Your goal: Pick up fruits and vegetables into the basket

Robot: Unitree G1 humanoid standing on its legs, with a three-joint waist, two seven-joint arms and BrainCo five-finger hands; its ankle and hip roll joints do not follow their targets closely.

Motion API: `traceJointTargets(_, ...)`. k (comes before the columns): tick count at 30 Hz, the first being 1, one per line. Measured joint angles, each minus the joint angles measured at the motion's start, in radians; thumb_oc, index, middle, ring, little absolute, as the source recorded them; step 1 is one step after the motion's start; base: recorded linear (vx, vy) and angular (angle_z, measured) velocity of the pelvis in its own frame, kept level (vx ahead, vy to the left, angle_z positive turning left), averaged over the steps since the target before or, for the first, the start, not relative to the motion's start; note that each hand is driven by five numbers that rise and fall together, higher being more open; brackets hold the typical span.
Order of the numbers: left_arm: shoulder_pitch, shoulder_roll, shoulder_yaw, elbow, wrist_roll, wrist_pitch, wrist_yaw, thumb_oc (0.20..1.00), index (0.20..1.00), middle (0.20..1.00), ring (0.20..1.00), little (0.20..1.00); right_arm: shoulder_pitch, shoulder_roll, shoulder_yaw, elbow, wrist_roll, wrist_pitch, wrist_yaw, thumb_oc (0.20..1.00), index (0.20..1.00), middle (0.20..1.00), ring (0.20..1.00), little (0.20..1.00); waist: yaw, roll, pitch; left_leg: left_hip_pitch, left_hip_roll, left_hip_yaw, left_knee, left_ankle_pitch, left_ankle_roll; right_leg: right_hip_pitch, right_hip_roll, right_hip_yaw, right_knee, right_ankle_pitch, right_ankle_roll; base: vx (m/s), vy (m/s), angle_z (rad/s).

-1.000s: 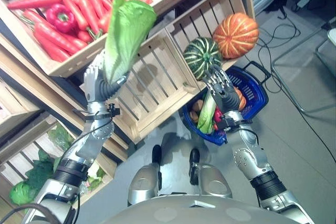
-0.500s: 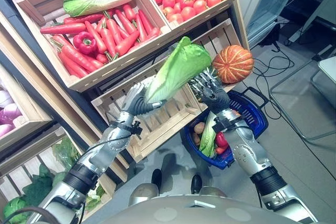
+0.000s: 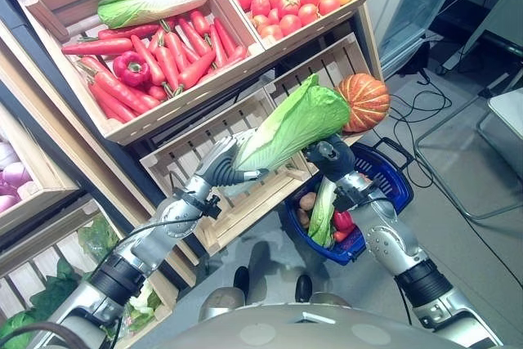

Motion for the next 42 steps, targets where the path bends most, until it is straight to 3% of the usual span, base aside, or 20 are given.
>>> traceJointTargets(18,-0.001,0.038,-0.024,-0.052,-0.045,0.001,-0.110,0.200,0.200,0.200,0.200,0.200,0.000,-0.010,0.033,-0.015,0.135,-0.014,0.066,1.000,1.000,1.000,1.000,1.000,0.000,0.001,-0.027,-0.009,0.000,0.001,0.000,0.000,0.001,-0.010,0.001,0.013,0.000,0.000,0.000,0.00,0.001,-0.01)
traceJointTargets(24,-0.014,0.038,-0.041,-0.056,0.026,0.036,-0.071,0.200,0.200,0.200,0.200,0.200,0.003,-0.015,0.056,-0.035,0.028,-0.070,-0.059,1.000,1.000,1.000,1.000,1.000,-0.004,0.002,-0.045,-0.017,-0.001,0.001,0.000,0.000,0.001,-0.021,0.001,0.021,0.000,0.000,0.000,-0.01,0.004,-0.01)
traceJointTargets(35,-0.021,0.043,-0.057,-0.084,0.262,0.143,0.010,0.200,0.200,0.200,0.200,0.200,0.018,0.018,0.073,-0.074,0.036,-0.031,-0.253,1.000,1.000,1.000,1.000,1.000,-0.013,0.005,-0.047,-0.033,-0.001,0.008,0.000,0.000,0.002,-0.037,0.001,0.024,0.000,0.001,0.000,-0.01,0.002,0.00)
traceJointTargets(36,-0.022,0.044,-0.057,-0.085,0.270,0.151,0.013,0.200,0.200,0.200,0.200,0.200,0.018,0.017,0.076,-0.084,0.036,-0.024,-0.270,0.570,0.570,0.570,0.570,0.570,-0.013,0.005,-0.047,-0.033,-0.001,0.008,0.000,0.000,0.002,-0.037,0.000,0.024,0.000,0.001,0.000,0.00,0.000,0.00)
traceJointTargets(37,-0.022,0.044,-0.057,-0.087,0.270,0.157,0.013,0.200,0.200,0.200,0.200,0.200,0.018,0.018,0.078,-0.089,0.036,-0.023,-0.275,0.485,0.485,0.485,0.485,0.485,-0.013,0.005,-0.047,-0.033,-0.001,0.009,0.000,0.000,0.002,-0.037,0.000,0.024,0.000,0.001,0.000,0.00,0.000,0.00)
traceJointTargets(38,-0.022,0.044,-0.057,-0.087,0.271,0.163,0.014,0.200,0.200,0.200,0.200,0.200,0.018,0.021,0.078,-0.091,0.037,-0.022,-0.284,0.200,0.200,0.200,0.200,0.200,-0.013,0.005,-0.047,-0.033,-0.001,0.009,0.000,0.000,0.002,-0.037,0.000,0.024,0.000,0.001,0.000,0.00,0.000,0.00)
traceJointTargets(42,-0.022,0.048,-0.060,-0.091,0.272,0.166,0.012,0.200,0.200,0.200,0.200,0.200,0.018,0.023,0.079,-0.091,0.057,-0.019,-0.302,0.200,0.200,0.200,0.200,0.200,-0.013,0.005,-0.047,-0.034,-0.001,0.009,0.000,0.000,0.002,-0.038,0.000,0.024,0.000,0.000,0.003,0.00,0.000,0.00)
